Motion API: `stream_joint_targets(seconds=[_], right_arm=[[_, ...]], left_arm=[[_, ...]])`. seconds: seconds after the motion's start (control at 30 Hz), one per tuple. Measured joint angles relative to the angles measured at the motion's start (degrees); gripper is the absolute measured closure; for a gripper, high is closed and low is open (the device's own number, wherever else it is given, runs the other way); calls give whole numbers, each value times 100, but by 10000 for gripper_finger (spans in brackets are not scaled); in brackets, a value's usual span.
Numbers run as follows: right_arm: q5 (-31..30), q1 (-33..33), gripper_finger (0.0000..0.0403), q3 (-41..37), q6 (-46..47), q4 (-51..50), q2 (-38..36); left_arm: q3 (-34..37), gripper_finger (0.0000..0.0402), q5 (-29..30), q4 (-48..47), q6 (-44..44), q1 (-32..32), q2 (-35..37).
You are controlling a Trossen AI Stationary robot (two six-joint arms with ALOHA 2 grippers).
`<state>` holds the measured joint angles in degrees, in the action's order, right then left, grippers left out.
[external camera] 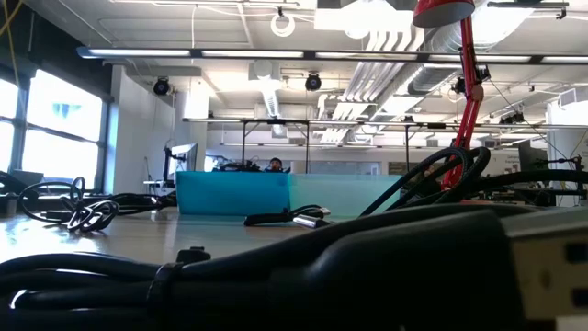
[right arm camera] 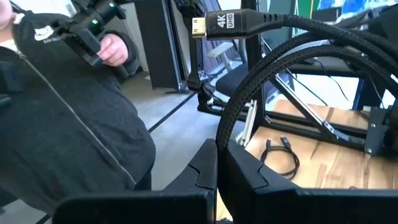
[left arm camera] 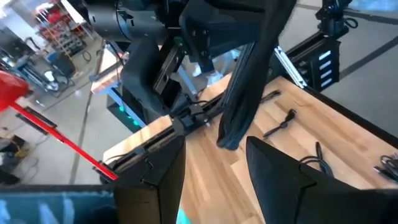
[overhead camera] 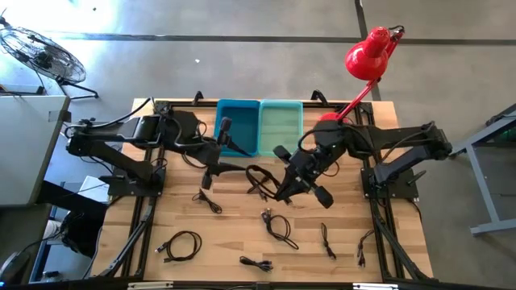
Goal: Pick & Place USB Port
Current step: Put the black charger cable into the dark blue bin
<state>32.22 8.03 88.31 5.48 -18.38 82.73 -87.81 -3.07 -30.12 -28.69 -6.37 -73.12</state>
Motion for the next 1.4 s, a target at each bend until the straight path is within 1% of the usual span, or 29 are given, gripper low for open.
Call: stream_joint_targets(seconds=[0.13,0.37,0.57,0.73,0.83,0.93,1.0,1.13,1.17,1.23,1.3,1.33,1.4], right_arm=[[14,-54,399,-2,0,5,23],[32,-160,400,-2,0,19,23],[66,-270,400,-2,0,16,23],[78,-283,398,-2,-58,-18,23],[80,-282,397,-4,-69,-80,23],[79,-282,400,-7,-176,-213,23],[51,-282,399,-9,-188,-283,23],[-20,-282,396,-9,-169,-311,23],[-28,-282,396,-9,-183,-328,23],[-74,-282,397,-9,-197,-329,23],[-262,-280,393,-9,-195,-338,23],[-421,-278,388,-9,-191,-345,23],[-960,-265,371,-9,-54,-387,8]], left_arm=[[-4,237,-228,36,51,2,-13],[-9,237,-416,106,50,0,-107],[-3,237,-410,351,48,0,-260],[-2,237,-104,406,-82,0,-339],[-2,240,-44,423,-195,0,-332],[-2,260,13,428,-292,0,-326],[-2,288,90,416,-347,0,-330],[-2,376,85,327,-569,0,-330],[-2,381,80,281,-582,0,-330],[-2,378,125,253,-596,0,-330],[-2,380,194,205,-601,0,-329],[-2,382,209,165,-601,0,-327],[-2,382,275,92,-598,4,-321]])
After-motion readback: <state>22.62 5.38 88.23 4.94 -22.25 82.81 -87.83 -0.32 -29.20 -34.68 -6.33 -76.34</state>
